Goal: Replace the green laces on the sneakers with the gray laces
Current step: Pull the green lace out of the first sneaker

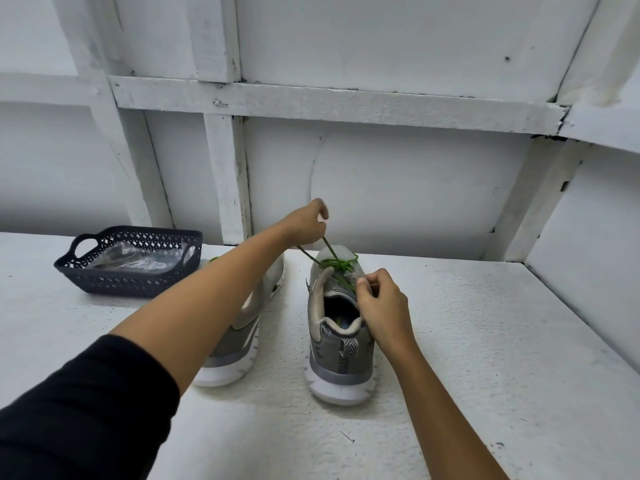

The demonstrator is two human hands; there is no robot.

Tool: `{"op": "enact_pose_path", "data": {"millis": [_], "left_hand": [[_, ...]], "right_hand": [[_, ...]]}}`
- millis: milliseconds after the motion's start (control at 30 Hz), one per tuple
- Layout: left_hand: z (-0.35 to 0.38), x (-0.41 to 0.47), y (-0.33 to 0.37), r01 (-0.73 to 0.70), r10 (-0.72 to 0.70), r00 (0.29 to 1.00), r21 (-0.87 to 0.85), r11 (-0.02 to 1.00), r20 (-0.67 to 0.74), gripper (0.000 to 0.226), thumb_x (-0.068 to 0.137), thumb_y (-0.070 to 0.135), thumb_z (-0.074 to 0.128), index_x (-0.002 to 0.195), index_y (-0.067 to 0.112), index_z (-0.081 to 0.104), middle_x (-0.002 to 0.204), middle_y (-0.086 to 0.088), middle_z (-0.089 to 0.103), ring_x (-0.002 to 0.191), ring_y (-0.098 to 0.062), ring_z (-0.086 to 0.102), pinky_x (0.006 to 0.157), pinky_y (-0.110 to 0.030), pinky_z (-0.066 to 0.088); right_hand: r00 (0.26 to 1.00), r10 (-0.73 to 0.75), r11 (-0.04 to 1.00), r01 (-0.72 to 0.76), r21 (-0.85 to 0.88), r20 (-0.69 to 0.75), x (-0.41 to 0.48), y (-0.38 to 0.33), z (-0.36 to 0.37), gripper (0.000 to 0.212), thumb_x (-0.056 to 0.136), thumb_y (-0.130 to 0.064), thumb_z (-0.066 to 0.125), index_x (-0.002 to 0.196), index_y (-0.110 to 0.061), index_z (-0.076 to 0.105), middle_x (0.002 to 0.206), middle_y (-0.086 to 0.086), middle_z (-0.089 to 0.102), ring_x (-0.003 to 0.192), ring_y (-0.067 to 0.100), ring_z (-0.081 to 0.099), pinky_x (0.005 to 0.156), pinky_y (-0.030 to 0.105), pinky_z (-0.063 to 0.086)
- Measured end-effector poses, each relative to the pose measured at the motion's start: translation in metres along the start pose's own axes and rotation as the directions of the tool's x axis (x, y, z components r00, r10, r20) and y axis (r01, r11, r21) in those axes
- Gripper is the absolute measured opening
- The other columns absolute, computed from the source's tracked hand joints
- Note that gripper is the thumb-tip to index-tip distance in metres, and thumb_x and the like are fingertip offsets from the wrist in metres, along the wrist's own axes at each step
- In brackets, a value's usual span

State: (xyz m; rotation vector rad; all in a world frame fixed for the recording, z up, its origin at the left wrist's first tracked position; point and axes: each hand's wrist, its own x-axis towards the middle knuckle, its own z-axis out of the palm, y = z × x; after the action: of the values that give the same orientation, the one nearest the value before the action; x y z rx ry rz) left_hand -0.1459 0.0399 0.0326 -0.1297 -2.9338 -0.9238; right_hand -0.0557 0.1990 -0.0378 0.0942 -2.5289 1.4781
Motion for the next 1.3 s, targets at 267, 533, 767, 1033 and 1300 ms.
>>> {"op": "enact_pose_path", "data": {"millis": [267, 533, 767, 1033, 1300], "left_hand": [[0.014, -0.019, -0.013, -0.162, -0.006, 0.957, 0.553, 0.817, 0.289, 0.031, 0.093, 0.039, 0.048, 0.114, 0.024, 0.064, 0.136, -0.007, 0.033, 0.127, -0.031, 0.03, 0.105, -0.045, 0.031], [-0.034, -0.029, -0.01, 0.019, -0.138, 0.969, -0.491, 0.871, -0.206, 0.024, 0.095, 0.021, 0.046, 0.077, 0.009, 0.056, 0.077, 0.0, 0.049, 0.07, -0.014, 0.044, 0.067, -0.026, 0.036], [-0.031, -0.022, -0.032, 0.157, -0.006, 0.918, 0.348, 0.925, -0.396, 0.046, 0.086, 0.015, 0.047, 0.131, 0.021, 0.043, 0.137, -0.015, 0.034, 0.125, -0.037, 0.032, 0.101, -0.048, 0.032], [0.02, -0.026, -0.026, -0.287, 0.197, 0.958, 0.65, 0.704, 0.21, 0.024, 0.095, 0.033, 0.047, 0.111, 0.028, 0.064, 0.118, 0.002, 0.056, 0.114, -0.02, 0.049, 0.095, -0.041, 0.029], [-0.005, -0.019, -0.032, 0.116, -0.075, 0.962, 0.147, 0.982, -0.264, 0.013, 0.085, 0.026, 0.051, 0.079, 0.016, 0.056, 0.094, -0.009, 0.064, 0.083, -0.025, 0.054, 0.078, -0.033, 0.04]], "right_hand": [[1.0, 0.005, 1.0, -0.005, 0.001, 0.012, 0.0, 0.0, 0.0, 0.015, 0.096, -0.026, 0.048, 0.089, -0.012, 0.049, 0.086, 0.002, 0.06, 0.082, 0.021, 0.056, 0.067, 0.028, 0.04], [1.0, 0.008, 1.0, -0.008, 0.003, 0.014, 0.001, 0.001, -0.001, 0.017, 0.096, -0.027, 0.048, 0.087, -0.013, 0.05, 0.083, 0.0, 0.06, 0.081, 0.02, 0.057, 0.067, 0.03, 0.043], [1.0, 0.001, 1.0, -0.001, -0.001, 0.008, 0.0, 0.0, 0.0, 0.017, 0.096, -0.026, 0.048, 0.087, -0.012, 0.05, 0.08, -0.002, 0.058, 0.077, 0.018, 0.056, 0.061, 0.029, 0.041], [1.0, 0.002, 1.0, -0.002, -0.008, 0.008, 0.002, 0.001, 0.001, 0.016, 0.096, -0.027, 0.049, 0.087, -0.013, 0.05, 0.083, 0.0, 0.06, 0.08, 0.02, 0.057, 0.066, 0.028, 0.039], [1.0, 0.0, 1.0, 0.0, -0.012, 0.01, 0.001, 0.001, 0.0, 0.016, 0.096, -0.027, 0.049, 0.087, -0.013, 0.051, 0.082, -0.003, 0.059, 0.079, 0.017, 0.056, 0.065, 0.028, 0.04]]}}
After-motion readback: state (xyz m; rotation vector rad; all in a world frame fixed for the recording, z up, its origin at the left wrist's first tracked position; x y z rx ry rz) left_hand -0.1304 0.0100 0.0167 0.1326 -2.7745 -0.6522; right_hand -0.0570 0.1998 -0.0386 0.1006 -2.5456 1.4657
